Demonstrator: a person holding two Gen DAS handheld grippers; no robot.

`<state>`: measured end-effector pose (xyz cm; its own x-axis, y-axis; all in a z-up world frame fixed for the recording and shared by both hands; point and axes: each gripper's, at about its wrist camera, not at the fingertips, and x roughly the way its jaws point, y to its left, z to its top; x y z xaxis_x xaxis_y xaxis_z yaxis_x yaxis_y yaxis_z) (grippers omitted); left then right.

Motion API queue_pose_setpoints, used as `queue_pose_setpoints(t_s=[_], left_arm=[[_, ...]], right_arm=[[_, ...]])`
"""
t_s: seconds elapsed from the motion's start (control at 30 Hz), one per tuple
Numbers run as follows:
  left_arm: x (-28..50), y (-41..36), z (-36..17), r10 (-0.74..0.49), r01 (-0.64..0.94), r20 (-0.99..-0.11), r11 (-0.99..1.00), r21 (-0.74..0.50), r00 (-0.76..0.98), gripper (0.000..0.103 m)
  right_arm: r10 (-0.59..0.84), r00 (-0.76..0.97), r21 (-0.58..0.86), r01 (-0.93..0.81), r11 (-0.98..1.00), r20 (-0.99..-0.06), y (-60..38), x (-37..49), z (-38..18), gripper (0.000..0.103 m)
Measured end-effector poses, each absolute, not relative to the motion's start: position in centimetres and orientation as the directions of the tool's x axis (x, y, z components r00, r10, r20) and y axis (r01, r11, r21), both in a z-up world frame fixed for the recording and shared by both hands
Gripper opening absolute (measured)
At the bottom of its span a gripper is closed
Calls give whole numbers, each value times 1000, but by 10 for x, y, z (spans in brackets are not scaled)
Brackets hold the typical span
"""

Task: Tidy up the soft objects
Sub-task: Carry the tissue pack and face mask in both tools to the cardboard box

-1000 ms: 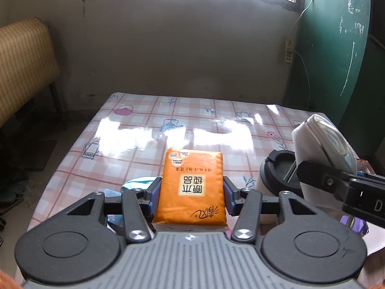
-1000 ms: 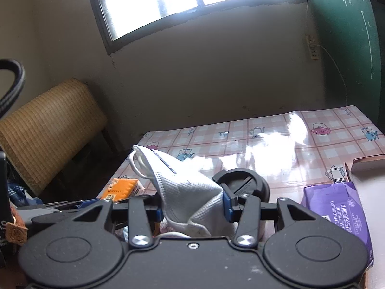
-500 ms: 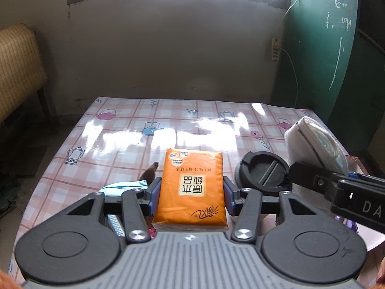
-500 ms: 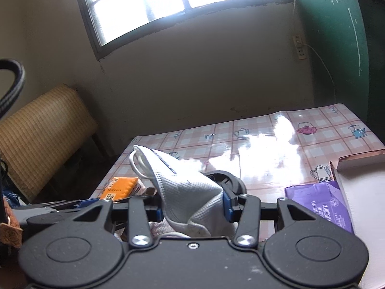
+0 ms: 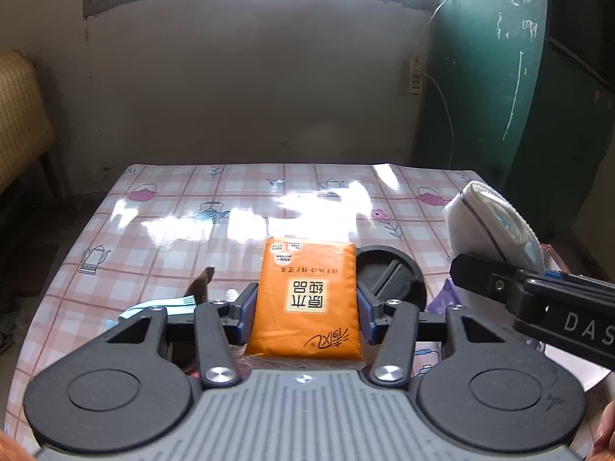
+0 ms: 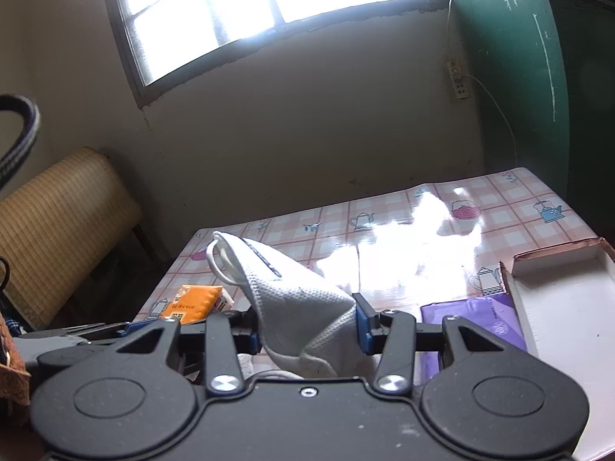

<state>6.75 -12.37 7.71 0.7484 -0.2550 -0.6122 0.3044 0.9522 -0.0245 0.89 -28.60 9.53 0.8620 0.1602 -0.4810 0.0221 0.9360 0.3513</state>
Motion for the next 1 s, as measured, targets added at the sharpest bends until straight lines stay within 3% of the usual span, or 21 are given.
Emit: queue_pose_setpoints(t_s=[1.0], left_arm=[[60,-197,76,-383,469,-625,883,-30,681,52]], right_arm=[[29,868,359,174,917,-496,-361,-7,89,54]])
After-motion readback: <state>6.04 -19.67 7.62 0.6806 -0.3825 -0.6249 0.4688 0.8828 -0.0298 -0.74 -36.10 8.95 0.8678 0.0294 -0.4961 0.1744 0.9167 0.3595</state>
